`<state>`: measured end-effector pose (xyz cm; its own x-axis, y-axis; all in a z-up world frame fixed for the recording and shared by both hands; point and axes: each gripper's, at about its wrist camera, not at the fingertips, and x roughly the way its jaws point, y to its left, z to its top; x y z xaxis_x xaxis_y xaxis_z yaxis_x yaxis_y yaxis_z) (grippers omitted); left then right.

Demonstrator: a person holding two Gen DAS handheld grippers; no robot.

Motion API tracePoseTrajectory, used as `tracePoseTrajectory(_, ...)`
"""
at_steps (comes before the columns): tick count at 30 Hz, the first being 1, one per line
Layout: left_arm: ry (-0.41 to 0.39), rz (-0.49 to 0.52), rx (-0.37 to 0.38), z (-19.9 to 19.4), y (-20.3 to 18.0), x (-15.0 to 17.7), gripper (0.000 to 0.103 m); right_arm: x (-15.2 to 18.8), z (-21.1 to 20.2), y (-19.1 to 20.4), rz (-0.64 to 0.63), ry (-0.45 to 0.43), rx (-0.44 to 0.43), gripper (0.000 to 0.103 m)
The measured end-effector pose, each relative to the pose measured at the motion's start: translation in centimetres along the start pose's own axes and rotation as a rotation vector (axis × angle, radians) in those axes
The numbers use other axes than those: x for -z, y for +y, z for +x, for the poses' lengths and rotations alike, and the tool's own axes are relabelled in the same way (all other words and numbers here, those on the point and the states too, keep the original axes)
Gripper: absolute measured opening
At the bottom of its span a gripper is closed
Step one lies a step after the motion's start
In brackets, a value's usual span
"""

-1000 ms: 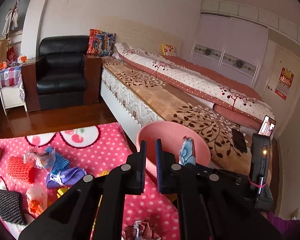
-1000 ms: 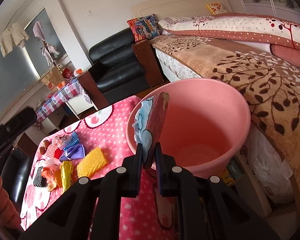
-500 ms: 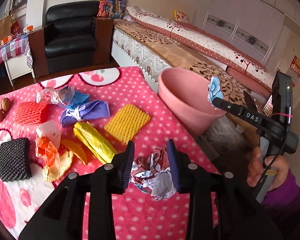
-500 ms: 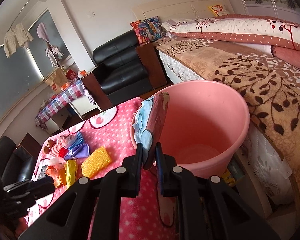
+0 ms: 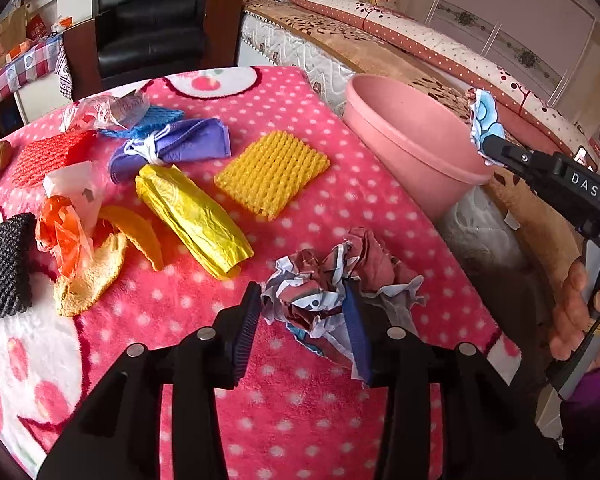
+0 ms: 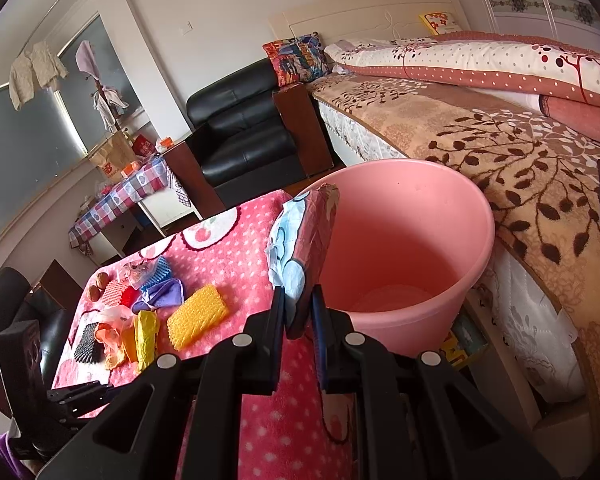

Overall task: Collect trash
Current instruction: 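Carry both held items over to the pink bucket with both tools, then open both tools above the pink bucket to drop the items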

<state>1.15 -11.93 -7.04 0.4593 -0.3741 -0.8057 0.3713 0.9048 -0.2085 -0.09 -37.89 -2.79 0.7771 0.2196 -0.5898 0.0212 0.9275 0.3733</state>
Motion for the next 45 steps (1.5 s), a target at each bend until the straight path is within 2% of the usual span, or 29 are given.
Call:
tracePoseTrajectory(6, -0.043, 0.032, -0.022, -0.4, -0.4, 0.2, 0.041, 0.0, 0.2, -0.2, 0.0, 0.007, -0.003, 0.013)
tracePoseTrajectory(7, -0.048, 0.038, -0.022, -0.5, -0.5, 0.2, 0.033, 0.0, 0.2, -0.2, -0.001, 0.007, -0.004, 0.013)
tracePoseTrajectory(12, -0.067, 0.052, -0.032, -0.9, -0.7, 0.0, 0.025, 0.1, 0.3, -0.2, 0.004, 0.009, -0.005, 0.013)
tracePoseTrajectory(16, -0.108, 0.039, -0.023, -1.9, -1.0, -0.9, 0.024, 0.1, 0.5, -0.5, 0.011, 0.011, -0.004, 0.013)
tracePoseTrajectory(23, -0.208, 0.072, 0.005, -3.1, -3.1, -4.0, 0.025, -0.5, 0.8, -1.7, 0.021, 0.002, 0.007, 0.013)
tracePoseTrajectory(34, -0.266, 0.108, 0.032, -0.3, -7.3, -9.0, 0.025, -1.1, 1.5, -3.8, 0.033, -0.002, 0.044, 0.013)
tracePoseTrajectory(45, -0.242, 0.1, 0.061, 3.7, -10.0, -12.0, 0.027, -2.0, 2.3, -6.0, 0.046, -0.009, 0.08, 0.013)
